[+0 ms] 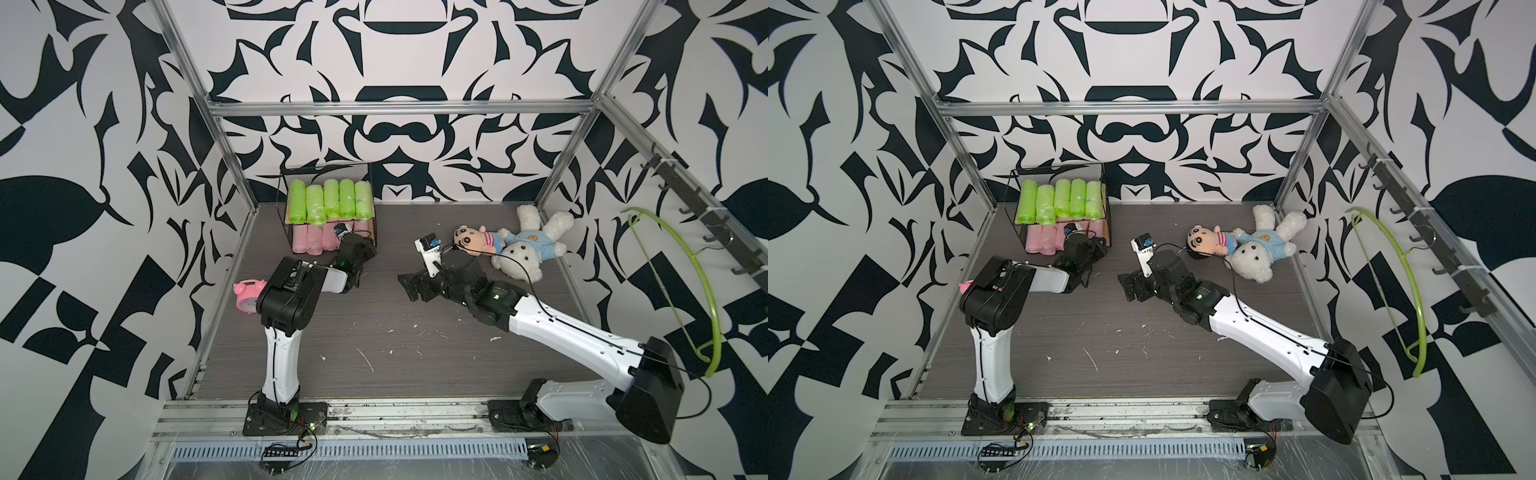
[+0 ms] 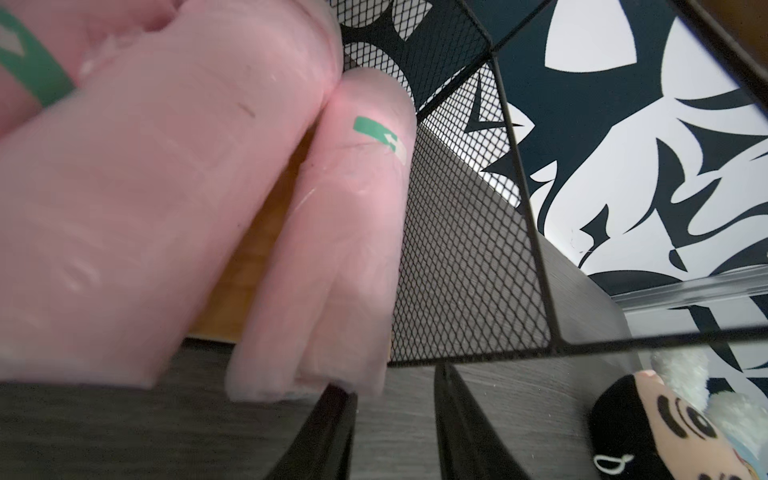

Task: Sort the rolls of trash bags by color and place them on the shelf
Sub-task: Place the roll of trash bags on the shelf.

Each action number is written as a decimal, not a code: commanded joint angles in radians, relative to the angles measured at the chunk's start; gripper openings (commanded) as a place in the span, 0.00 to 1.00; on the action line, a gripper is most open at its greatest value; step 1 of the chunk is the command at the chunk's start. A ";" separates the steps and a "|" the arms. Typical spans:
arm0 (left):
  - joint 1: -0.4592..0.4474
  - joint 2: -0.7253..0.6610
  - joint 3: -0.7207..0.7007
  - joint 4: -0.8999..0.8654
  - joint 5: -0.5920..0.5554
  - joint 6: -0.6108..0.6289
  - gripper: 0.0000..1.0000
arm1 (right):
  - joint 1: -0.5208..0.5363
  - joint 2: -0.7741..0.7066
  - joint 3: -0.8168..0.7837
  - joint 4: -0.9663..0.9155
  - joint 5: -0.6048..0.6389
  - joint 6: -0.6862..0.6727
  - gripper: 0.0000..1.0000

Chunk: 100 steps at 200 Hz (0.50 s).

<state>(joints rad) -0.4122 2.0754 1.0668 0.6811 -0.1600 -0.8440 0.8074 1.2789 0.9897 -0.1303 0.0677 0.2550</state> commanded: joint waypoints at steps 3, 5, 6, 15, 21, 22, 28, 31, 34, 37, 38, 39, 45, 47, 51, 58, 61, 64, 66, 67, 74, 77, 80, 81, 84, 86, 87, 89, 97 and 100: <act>0.010 0.019 0.026 0.015 -0.006 0.013 0.38 | 0.000 -0.045 0.009 0.000 0.020 -0.005 0.93; 0.010 0.018 0.025 0.016 -0.005 0.012 0.39 | 0.000 -0.045 0.009 -0.001 0.021 -0.006 0.92; 0.010 0.017 0.024 0.015 -0.004 0.012 0.39 | -0.001 -0.045 0.009 -0.001 0.021 -0.006 0.92; 0.009 0.006 0.011 0.020 0.005 0.003 0.40 | 0.001 -0.048 0.006 -0.003 0.027 -0.007 0.92; 0.009 -0.003 -0.002 0.028 0.011 -0.001 0.41 | 0.000 -0.050 0.005 -0.003 0.029 -0.009 0.92; 0.010 -0.004 -0.005 0.029 0.012 -0.002 0.41 | 0.000 -0.050 0.004 -0.003 0.029 -0.010 0.92; 0.008 -0.020 -0.022 0.035 0.016 -0.009 0.42 | 0.000 -0.053 0.002 -0.002 0.030 -0.010 0.93; 0.006 -0.027 -0.031 0.037 0.017 -0.014 0.43 | 0.000 -0.054 0.001 -0.002 0.032 -0.010 0.92; 0.006 -0.033 -0.040 0.041 0.021 -0.017 0.43 | 0.000 -0.056 0.000 -0.002 0.035 -0.010 0.92; 0.006 -0.042 -0.048 0.045 0.024 -0.018 0.44 | 0.000 -0.058 -0.002 -0.002 0.038 -0.012 0.93; 0.005 -0.045 -0.050 0.046 0.025 -0.019 0.44 | 0.001 -0.058 -0.002 -0.002 0.039 -0.011 0.93; 0.005 -0.048 -0.055 0.047 0.026 -0.020 0.44 | 0.001 -0.058 -0.002 -0.002 0.039 -0.011 0.92; 0.003 -0.067 -0.079 0.052 0.033 -0.025 0.46 | 0.000 -0.062 -0.003 -0.004 0.047 -0.015 0.92; 0.002 -0.073 -0.086 0.052 0.034 -0.026 0.46 | 0.000 -0.062 -0.003 -0.007 0.049 -0.017 0.92; 0.000 -0.087 -0.101 0.054 0.039 -0.028 0.47 | 0.000 -0.064 -0.005 -0.008 0.055 -0.019 0.93; -0.005 -0.114 -0.129 0.054 0.044 -0.030 0.48 | 0.000 -0.067 -0.004 -0.014 0.066 -0.026 0.93; -0.006 -0.126 -0.141 0.053 0.046 -0.030 0.49 | -0.001 -0.068 -0.003 -0.018 0.070 -0.030 0.92; -0.009 -0.138 -0.152 0.052 0.048 -0.032 0.49 | -0.002 -0.070 -0.002 -0.022 0.076 -0.032 0.92; -0.011 -0.146 -0.160 0.052 0.050 -0.032 0.50 | -0.002 -0.071 -0.002 -0.024 0.079 -0.035 0.93; -0.012 -0.151 -0.164 0.052 0.051 -0.032 0.50 | -0.002 -0.071 -0.002 -0.026 0.081 -0.036 0.93; -0.019 -0.180 -0.191 0.050 0.058 -0.030 0.51 | -0.002 -0.075 0.001 -0.035 0.094 -0.046 0.93; -0.021 -0.192 -0.202 0.047 0.061 -0.028 0.51 | -0.003 -0.077 0.002 -0.039 0.102 -0.051 0.93; -0.024 -0.204 -0.212 0.043 0.063 -0.026 0.52 | -0.002 -0.079 0.003 -0.042 0.107 -0.055 0.93; -0.025 -0.208 -0.216 0.041 0.063 -0.027 0.52 | -0.002 -0.080 0.003 -0.044 0.108 -0.056 0.93; -0.027 -0.221 -0.225 0.037 0.065 -0.026 0.53 | -0.004 -0.082 0.005 -0.049 0.108 -0.060 0.93; -0.029 -0.229 -0.230 0.033 0.067 -0.026 0.53 | -0.005 -0.085 0.004 -0.052 0.135 -0.064 0.93; -0.030 -0.233 -0.232 0.031 0.068 -0.026 0.53 | -0.004 -0.085 0.005 -0.054 0.142 -0.065 0.93; -0.031 -0.241 -0.241 0.028 0.071 -0.026 0.53 | -0.006 -0.086 0.006 -0.057 0.152 -0.068 0.93; -0.034 -0.275 -0.262 0.012 0.088 -0.019 0.55 | -0.008 -0.094 0.009 -0.071 0.177 -0.081 0.93; -0.037 -0.288 -0.271 0.005 0.091 -0.016 0.55 | -0.008 -0.098 0.010 -0.075 0.187 -0.087 0.93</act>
<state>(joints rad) -0.4309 1.8961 0.8505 0.7109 -0.1127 -0.8719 0.8062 1.2201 0.9825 -0.1768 0.1493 0.2203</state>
